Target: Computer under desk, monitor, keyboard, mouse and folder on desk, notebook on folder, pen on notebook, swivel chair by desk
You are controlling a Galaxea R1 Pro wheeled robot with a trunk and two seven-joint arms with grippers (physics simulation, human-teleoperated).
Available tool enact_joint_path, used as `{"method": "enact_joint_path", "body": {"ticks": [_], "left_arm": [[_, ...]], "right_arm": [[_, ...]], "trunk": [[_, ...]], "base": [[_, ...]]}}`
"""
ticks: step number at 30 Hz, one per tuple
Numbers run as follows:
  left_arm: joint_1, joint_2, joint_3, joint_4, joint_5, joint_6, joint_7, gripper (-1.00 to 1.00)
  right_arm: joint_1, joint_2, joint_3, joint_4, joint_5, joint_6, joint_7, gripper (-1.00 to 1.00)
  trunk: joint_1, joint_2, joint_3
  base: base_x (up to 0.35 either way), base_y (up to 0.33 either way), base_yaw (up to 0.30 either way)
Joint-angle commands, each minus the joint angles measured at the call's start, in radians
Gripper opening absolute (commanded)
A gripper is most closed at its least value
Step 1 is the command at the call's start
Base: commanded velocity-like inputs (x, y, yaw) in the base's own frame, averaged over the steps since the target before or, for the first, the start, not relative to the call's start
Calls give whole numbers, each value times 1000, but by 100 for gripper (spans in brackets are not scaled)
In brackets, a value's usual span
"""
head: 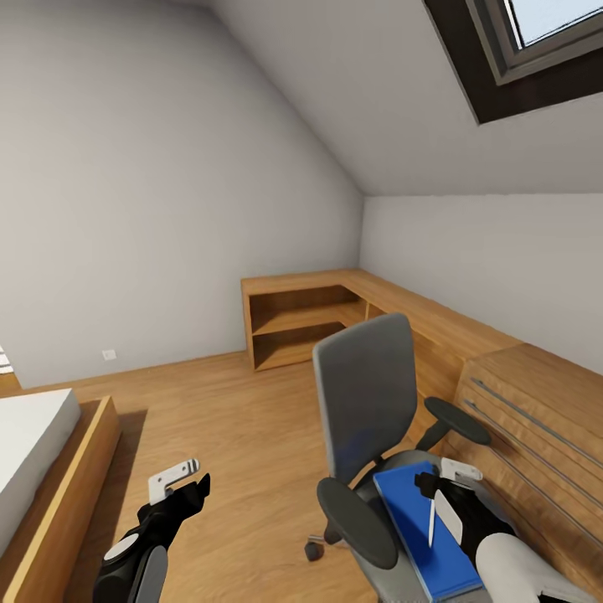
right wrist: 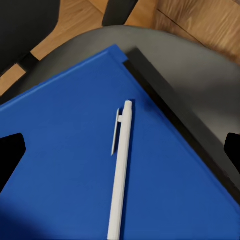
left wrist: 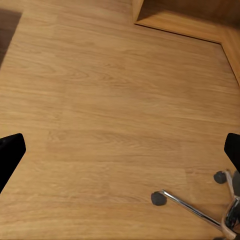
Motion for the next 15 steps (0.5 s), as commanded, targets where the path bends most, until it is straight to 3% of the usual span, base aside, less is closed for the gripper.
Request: {"method": "enact_joint_path", "body": {"ticks": [1, 15], "left_arm": [[-1, -1, 0, -1, 11, 4, 7, 100], [-1, -1, 0, -1, 11, 4, 7, 100]], "right_arm": [[0, 0, -1, -2, -4, 5, -3, 100], [0, 0, 0, -2, -4, 7, -2, 100]], "trunk": [[4, -8, -4], [58, -106, -48]], "base": [[0, 0, 0], [0, 0, 0]]}}
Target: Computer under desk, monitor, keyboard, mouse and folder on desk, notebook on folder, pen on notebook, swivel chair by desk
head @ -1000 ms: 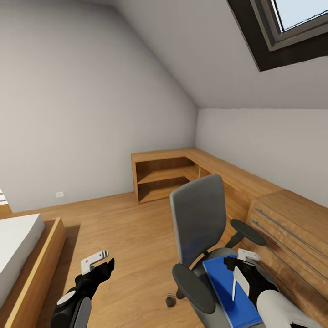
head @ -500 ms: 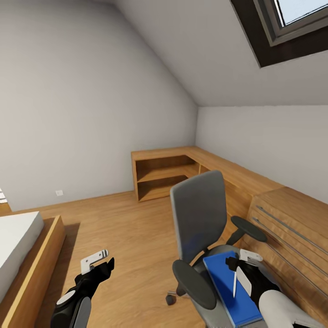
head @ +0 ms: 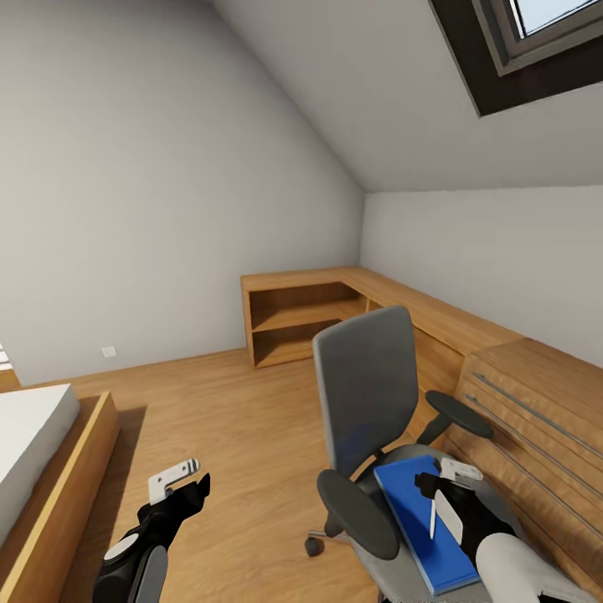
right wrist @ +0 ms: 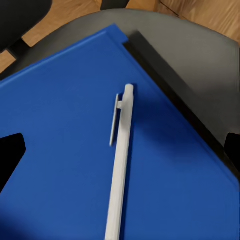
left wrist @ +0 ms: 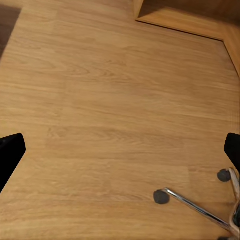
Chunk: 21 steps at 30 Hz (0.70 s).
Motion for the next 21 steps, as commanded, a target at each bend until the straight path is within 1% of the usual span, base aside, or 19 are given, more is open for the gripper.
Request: {"method": "enact_joint_path", "body": {"ticks": [1, 8, 18, 21], "left_arm": [[-1, -1, 0, -1, 11, 4, 7, 100], [-1, 0, 0, -1, 11, 4, 7, 100], [-1, 0, 0, -1, 11, 4, 7, 100], [-1, 0, 0, -1, 11, 4, 7, 100]], "right_arm": [[0, 0, 0, -2, -4, 5, -3, 100], [0, 0, 0, -2, -4, 5, -2, 100], [0, 0, 0, -2, -4, 6, -2, 100], [0, 0, 0, -2, -4, 6, -2, 100]], "trunk": [[4, -8, -4], [31, -57, -26], [31, -57, -26], [42, -78, -36]], "base": [[0, 0, 0], [0, 0, 0], [0, 0, 0], [0, 0, 0]]}}
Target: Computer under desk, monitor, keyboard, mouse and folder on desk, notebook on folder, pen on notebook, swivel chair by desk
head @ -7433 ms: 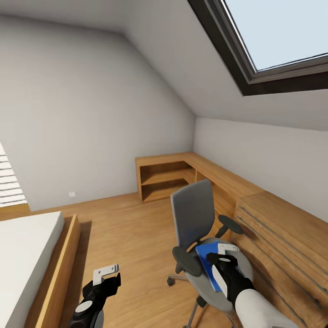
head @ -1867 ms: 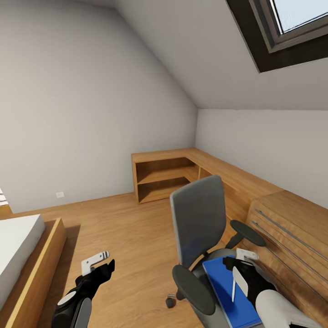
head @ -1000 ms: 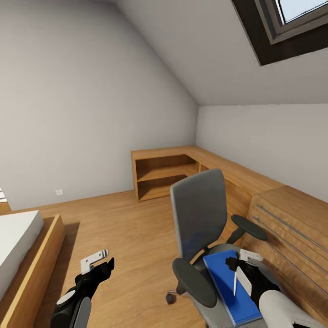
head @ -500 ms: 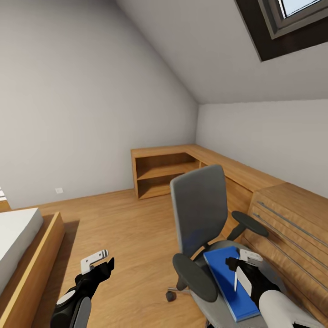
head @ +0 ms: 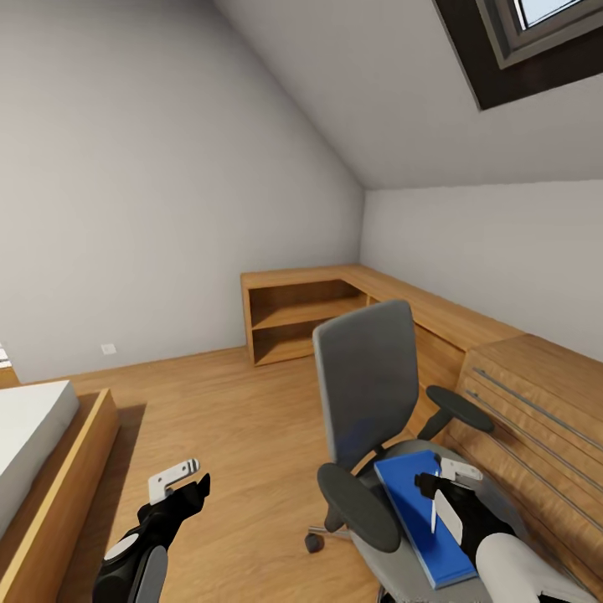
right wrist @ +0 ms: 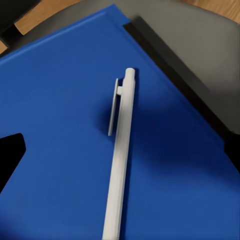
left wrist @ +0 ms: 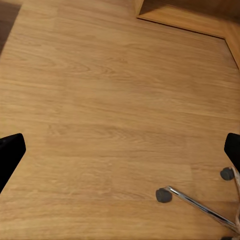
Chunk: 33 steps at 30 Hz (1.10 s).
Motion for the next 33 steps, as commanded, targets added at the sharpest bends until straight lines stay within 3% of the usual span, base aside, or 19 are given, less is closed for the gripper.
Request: {"method": "enact_joint_path", "body": {"ticks": [1, 8, 14, 19, 33], "left_arm": [[-1, 0, 0, -1, 11, 4, 7, 100], [-1, 0, 0, -1, 11, 4, 7, 100], [-1, 0, 0, -1, 11, 4, 7, 100], [-1, 0, 0, -1, 11, 4, 7, 100], [-1, -1, 0, -1, 11, 4, 7, 100]], "right_arm": [[0, 0, 0, -2, -4, 5, -3, 100], [0, 1, 0, -2, -4, 5, -3, 100], [0, 1, 0, -2, -4, 5, -3, 100], [0, 1, 0, -2, -4, 6, -3, 100], [0, 1, 0, -2, -4, 7, -3, 100]], "trunk": [[4, -8, -4], [31, -57, -26], [31, -57, -26], [50, -92, -42], [58, -106, -48]], "base": [[0, 0, 0], [0, 0, 0], [0, 0, 0], [0, 0, 0], [0, 0, 0]]}}
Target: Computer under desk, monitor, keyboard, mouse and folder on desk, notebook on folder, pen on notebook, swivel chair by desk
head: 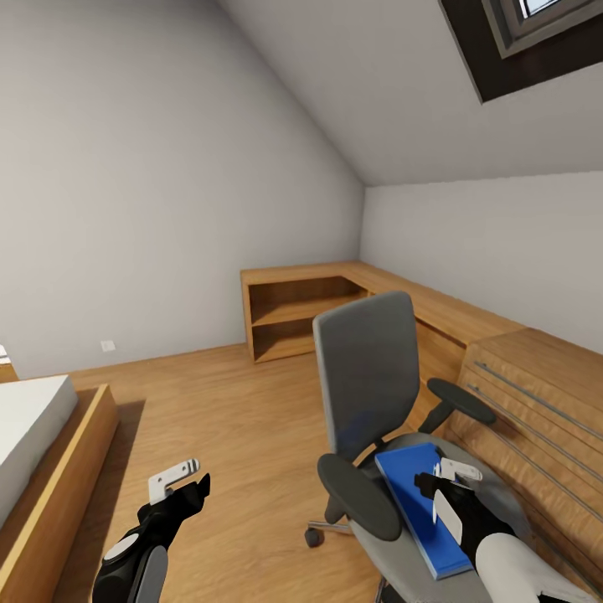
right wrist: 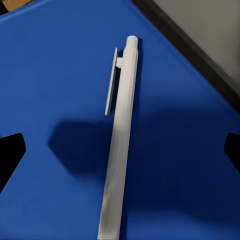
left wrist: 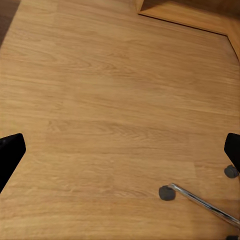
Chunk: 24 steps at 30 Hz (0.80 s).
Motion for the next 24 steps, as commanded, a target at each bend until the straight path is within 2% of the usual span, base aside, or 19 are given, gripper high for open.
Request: {"method": "enact_joint_path", "body": {"ticks": [1, 3, 21, 24], "left_arm": [[-1, -1, 0, -1, 11, 4, 7, 100], [-1, -1, 0, -1, 10, 4, 7, 100], [-1, 0, 0, -1, 11, 4, 7, 100], [-1, -1, 0, -1, 11, 4, 7, 100]], "right_arm": [[0, 0, 0, -2, -4, 5, -3, 100], [0, 0, 0, -2, -4, 5, -3, 100], [0, 0, 0, -2, -4, 5, -3, 100], [0, 0, 0, -2, -4, 5, -3, 100]], "trunk": [[4, -8, -4], [12, -22, -11], [12, -22, -11], [23, -43, -20]], "base": [[0, 0, 0], [0, 0, 0], [0, 0, 0], [0, 0, 0]]}}
